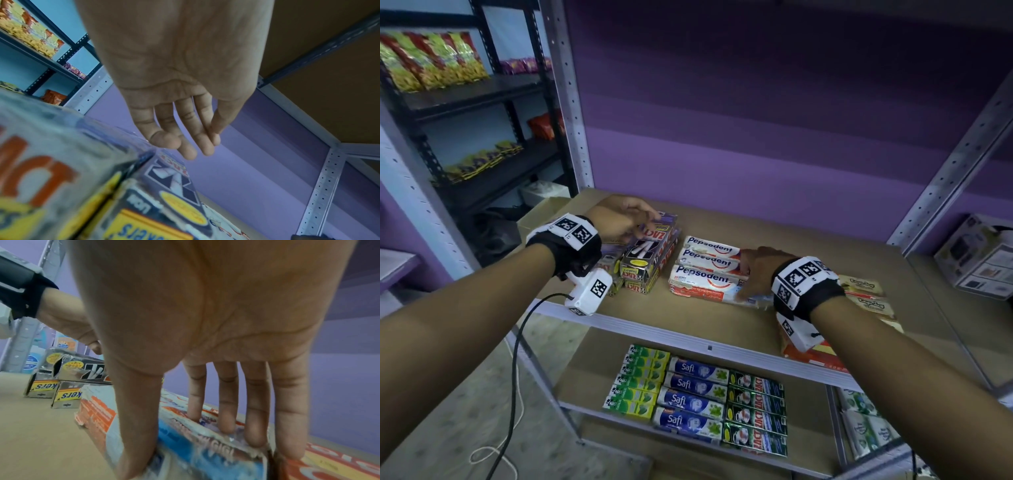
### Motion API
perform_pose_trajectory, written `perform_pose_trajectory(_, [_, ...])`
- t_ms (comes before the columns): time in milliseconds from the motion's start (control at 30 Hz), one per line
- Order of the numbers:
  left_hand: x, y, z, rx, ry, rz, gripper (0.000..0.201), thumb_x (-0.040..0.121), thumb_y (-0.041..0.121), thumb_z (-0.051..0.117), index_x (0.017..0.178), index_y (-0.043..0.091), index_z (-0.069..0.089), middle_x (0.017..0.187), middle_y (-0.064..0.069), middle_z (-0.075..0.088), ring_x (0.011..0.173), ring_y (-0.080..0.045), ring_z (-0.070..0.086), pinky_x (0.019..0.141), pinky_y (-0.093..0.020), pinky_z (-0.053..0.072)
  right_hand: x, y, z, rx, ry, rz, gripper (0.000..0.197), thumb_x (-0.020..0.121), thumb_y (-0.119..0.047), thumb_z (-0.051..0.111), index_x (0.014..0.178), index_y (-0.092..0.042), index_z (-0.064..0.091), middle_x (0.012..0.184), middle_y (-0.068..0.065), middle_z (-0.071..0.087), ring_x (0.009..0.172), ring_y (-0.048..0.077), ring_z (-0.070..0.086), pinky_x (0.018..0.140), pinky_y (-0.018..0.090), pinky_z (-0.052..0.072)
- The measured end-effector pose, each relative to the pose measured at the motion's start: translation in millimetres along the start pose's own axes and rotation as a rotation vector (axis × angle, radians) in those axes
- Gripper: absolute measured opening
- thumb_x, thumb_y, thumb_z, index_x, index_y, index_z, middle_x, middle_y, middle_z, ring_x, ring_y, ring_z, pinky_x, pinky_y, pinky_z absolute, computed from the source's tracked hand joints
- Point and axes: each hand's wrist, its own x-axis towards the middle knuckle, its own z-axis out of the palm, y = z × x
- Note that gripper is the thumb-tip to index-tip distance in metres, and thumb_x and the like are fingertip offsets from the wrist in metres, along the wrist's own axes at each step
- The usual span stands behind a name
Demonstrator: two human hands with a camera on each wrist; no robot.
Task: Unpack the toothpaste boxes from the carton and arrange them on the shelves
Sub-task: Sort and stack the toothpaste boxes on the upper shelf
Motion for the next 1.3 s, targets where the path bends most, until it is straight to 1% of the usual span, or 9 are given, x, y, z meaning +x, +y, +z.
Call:
perform_pose_trajectory(167, [-13.7, -9.4, -17.1, 0.120, 0.178, 0.053, 0.013, 0.094, 0.012, 0.062, 0.095, 0.016, 0.074, 0.078, 0.003, 0.075, 0.053, 0.000, 0.060, 0.042, -0.012, 0.041, 15.7, -22.8, -21.5, 0.125, 0.093, -0.076, 0.052, 0.078, -0.064, 0.064, 0.116, -0.030, 0.055, 0.120, -0.001, 0.058, 0.097, 0.018, 0.057, 0.082, 0.032, 0.049])
perform_pose_trajectory(300, [-26.6, -21.4, -34.7, 0.147, 0.247, 0.004, 0.006, 0.088, 0.020, 0.070, 0.088, 0.025, 0.073, 0.075, 0.010, 0.073, 0.063, -0.003, 0.062, 0.048, -0.015, 0.044, 28.9, -58.6, -30.1, 0.212, 0.179, -0.170, 0.038, 0.086, -0.056, 0.060, 0.118, -0.038, 0.051, 0.126, 0.002, 0.048, 0.105, 0.022, 0.055, 0.085, 0.035, 0.048])
perform_pose_trajectory(433, [-38.3, -37.8, -52.1, 0.210, 0.263, -0.070, 0.012, 0.091, 0.009, 0.064, 0.100, 0.012, 0.072, 0.093, -0.005, 0.069, 0.071, -0.015, 0.060, 0.053, -0.022, 0.043, 38.2, -99.1, -31.2, 0.250, 0.219, -0.226, 0.043, 0.087, -0.055, 0.057, 0.126, -0.041, 0.048, 0.132, 0.003, 0.042, 0.120, 0.030, 0.048, 0.096, 0.043, 0.045])
perform_pose_trajectory(533, [-48.4, -52.4, -56.7, 0.284, 0.240, -0.069, 0.028, 0.090, -0.012, 0.049, 0.109, -0.003, 0.069, 0.089, 0.000, 0.065, 0.060, 0.007, 0.058, 0.048, -0.006, 0.040, 44.7, -128.8, -29.9, 0.224, 0.231, -0.260, 0.051, 0.090, -0.051, 0.052, 0.139, -0.040, 0.040, 0.145, 0.006, 0.035, 0.133, 0.035, 0.037, 0.108, 0.045, 0.038])
perform_pose_trajectory(600, [-55.1, -61.4, -55.6, 0.377, 0.250, -0.078, 0.024, 0.090, -0.005, 0.054, 0.107, 0.002, 0.070, 0.093, 0.000, 0.068, 0.067, 0.005, 0.059, 0.054, -0.005, 0.041, 49.5, -144.9, -28.8, 0.217, 0.236, -0.299, 0.049, 0.092, -0.047, 0.051, 0.139, -0.042, 0.042, 0.150, 0.004, 0.034, 0.137, 0.032, 0.036, 0.111, 0.044, 0.036])
perform_pose_trajectory(767, [-66.1, -84.8, -46.3, 0.719, 0.104, -0.032, 0.032, 0.086, 0.013, 0.069, 0.118, 0.012, 0.065, 0.115, -0.013, 0.057, 0.098, -0.026, 0.059, 0.093, -0.028, 0.045, 57.1, -166.8, -21.6, 0.215, 0.148, -0.377, 0.049, 0.098, -0.032, 0.045, 0.144, -0.049, 0.038, 0.156, 0.009, 0.030, 0.120, 0.032, 0.054, 0.095, 0.038, 0.048])
perform_pose_trajectory(1000, [-70.0, -99.3, -45.6, 0.711, 0.106, -0.030, 0.048, 0.085, 0.032, 0.071, 0.131, 0.025, 0.058, 0.120, -0.004, 0.052, 0.113, -0.023, 0.054, 0.104, -0.034, 0.041, 62.7, -165.0, -24.2, 0.185, 0.178, -0.401, 0.049, 0.096, -0.030, 0.047, 0.143, -0.045, 0.044, 0.152, 0.002, 0.041, 0.109, 0.022, 0.056, 0.069, 0.020, 0.038])
perform_pose_trajectory(1133, [-73.3, -102.1, -51.6, 0.700, 0.101, -0.018, 0.049, 0.083, 0.040, 0.071, 0.130, 0.034, 0.058, 0.120, 0.001, 0.053, 0.112, -0.018, 0.055, 0.105, -0.031, 0.040, 64.3, -163.2, -22.7, 0.208, 0.172, -0.393, 0.048, 0.097, -0.030, 0.048, 0.142, -0.046, 0.044, 0.155, 0.000, 0.036, 0.124, 0.022, 0.051, 0.082, 0.021, 0.038])
perform_pose_trajectory(1300, [-72.0, -95.4, -56.9, 0.697, 0.089, -0.016, 0.051, 0.082, 0.027, 0.076, 0.130, 0.025, 0.060, 0.121, -0.007, 0.055, 0.114, -0.023, 0.054, 0.103, -0.038, 0.042, 65.0, -163.2, -21.8, 0.200, 0.179, -0.389, 0.048, 0.096, -0.032, 0.048, 0.141, -0.048, 0.045, 0.153, 0.002, 0.037, 0.119, 0.023, 0.054, 0.088, 0.026, 0.046])
